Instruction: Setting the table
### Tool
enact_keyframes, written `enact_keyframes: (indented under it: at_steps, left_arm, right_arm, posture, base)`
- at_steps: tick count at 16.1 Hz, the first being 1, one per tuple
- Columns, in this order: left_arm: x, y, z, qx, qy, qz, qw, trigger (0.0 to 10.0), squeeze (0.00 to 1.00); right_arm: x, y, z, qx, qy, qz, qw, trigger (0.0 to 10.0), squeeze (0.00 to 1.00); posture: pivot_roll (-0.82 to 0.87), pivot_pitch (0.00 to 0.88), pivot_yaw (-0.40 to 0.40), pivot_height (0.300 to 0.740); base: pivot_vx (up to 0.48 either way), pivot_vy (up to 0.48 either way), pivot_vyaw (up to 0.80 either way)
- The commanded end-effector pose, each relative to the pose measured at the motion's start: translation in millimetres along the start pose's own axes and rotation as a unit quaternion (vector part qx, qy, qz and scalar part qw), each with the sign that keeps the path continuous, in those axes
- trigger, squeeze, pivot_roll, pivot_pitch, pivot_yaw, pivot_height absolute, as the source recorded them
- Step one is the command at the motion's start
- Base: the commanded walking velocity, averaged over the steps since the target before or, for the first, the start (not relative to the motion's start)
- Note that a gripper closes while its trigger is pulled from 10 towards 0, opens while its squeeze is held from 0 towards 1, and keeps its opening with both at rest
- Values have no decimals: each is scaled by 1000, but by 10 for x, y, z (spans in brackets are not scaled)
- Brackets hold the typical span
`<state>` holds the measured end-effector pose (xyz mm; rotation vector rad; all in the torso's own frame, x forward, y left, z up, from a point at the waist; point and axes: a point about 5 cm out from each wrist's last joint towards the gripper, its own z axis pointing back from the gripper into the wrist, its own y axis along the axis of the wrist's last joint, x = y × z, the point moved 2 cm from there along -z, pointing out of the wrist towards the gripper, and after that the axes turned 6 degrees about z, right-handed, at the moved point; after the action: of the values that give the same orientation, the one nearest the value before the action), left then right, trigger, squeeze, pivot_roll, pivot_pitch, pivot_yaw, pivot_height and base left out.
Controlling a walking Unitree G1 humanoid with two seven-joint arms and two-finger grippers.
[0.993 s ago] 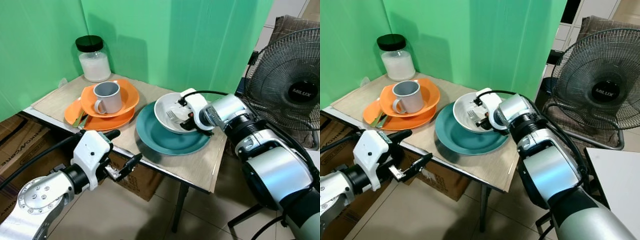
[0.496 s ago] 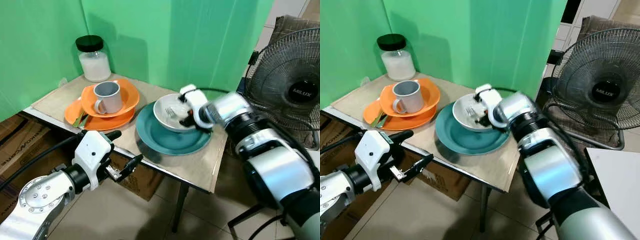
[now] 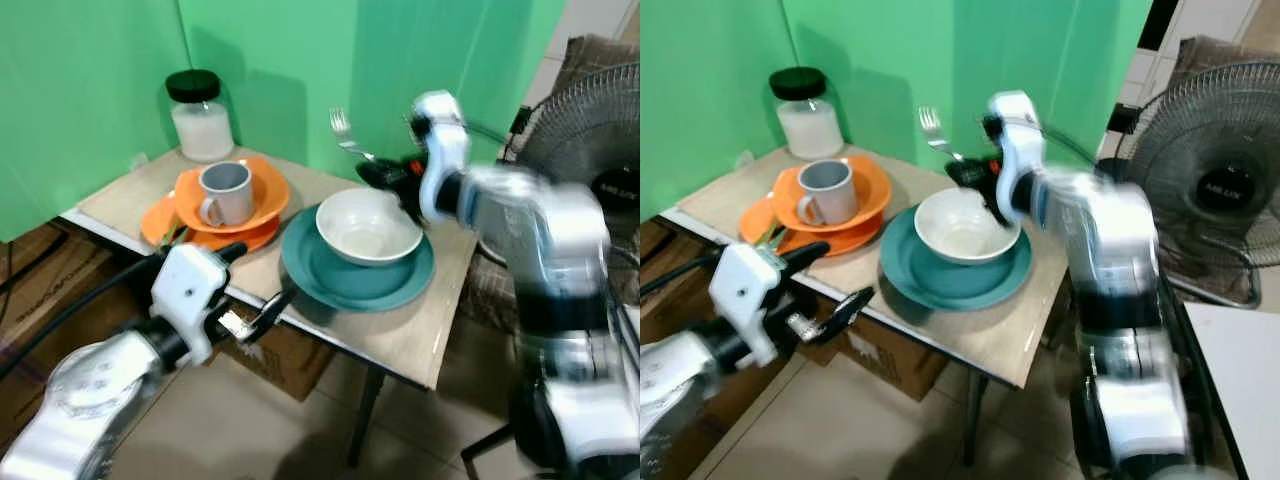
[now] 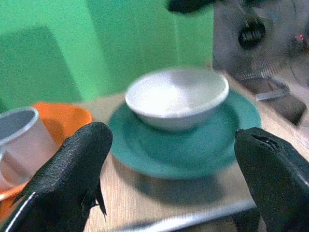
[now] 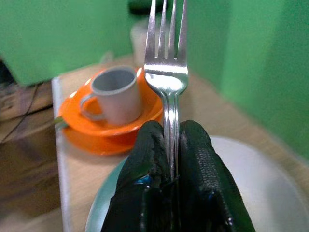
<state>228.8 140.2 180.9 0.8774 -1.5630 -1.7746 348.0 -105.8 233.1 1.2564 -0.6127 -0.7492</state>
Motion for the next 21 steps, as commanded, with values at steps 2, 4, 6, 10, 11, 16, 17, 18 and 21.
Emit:
enact_keyframes:
  at_steps: [2, 4, 6, 10, 11, 16, 17, 18, 21]
  left_arm:
    - [46, 71, -146, 25, 36, -1, 999, 10000, 0]
    - [76, 71, -211, 31, 52, 8, 998, 10000, 0]
    - [73, 54, -237, 28, 68, 6, 997, 10000, 0]
    - [46, 5, -251, 17, 111, -11, 994, 10000, 0]
    - [42, -18, -241, 10, 115, -17, 993, 10000, 0]
    - [59, -50, -249, 12, 142, -4, 990, 10000, 0]
    - [61, -38, -255, 17, 140, -5, 990, 10000, 0]
    - [80, -17, -260, 22, 132, -6, 991, 10000, 0]
    - [54, -21, -249, 22, 142, -5, 990, 10000, 0]
  right_arm:
    - [-70, 128, 329, 95, -27, -26, 995, 10000, 0]
    - [-84, 109, 496, 131, -61, -45, 988, 10000, 0]
    - [-78, 34, 600, 130, -110, -58, 984, 10000, 0]
    - [-174, -285, 783, 112, -183, -18, 977, 10000, 0]
    - [-151, -297, 802, 111, -195, -26, 974, 10000, 0]
    - [-91, -283, 815, 114, -236, 9, 965, 10000, 0]
    - [-91, -290, 811, 113, -236, 5, 965, 10000, 0]
    - [-103, -317, 806, 107, -234, -11, 966, 10000, 0]
    - [-146, -346, 777, 108, -222, -42, 968, 10000, 0]
  posture:
    - [-61, 0, 20, 740]
    - [-78, 0, 28, 740]
    - [-87, 0, 30, 740]
    - [-92, 0, 18, 740]
    - [-92, 0, 18, 740]
    - [-93, 0, 12, 740]
    - [-93, 0, 12, 740]
    - [-92, 0, 12, 740]
    - [-93, 0, 13, 740]
  base:
    - [0, 0, 0]
    - [0, 0, 0]
    - [0, 0, 0]
    - [0, 0, -600]
    - [0, 0, -800]
    - [0, 0, -800]
    - [0, 0, -800]
    - [0, 0, -800]
    - [0, 0, -800]
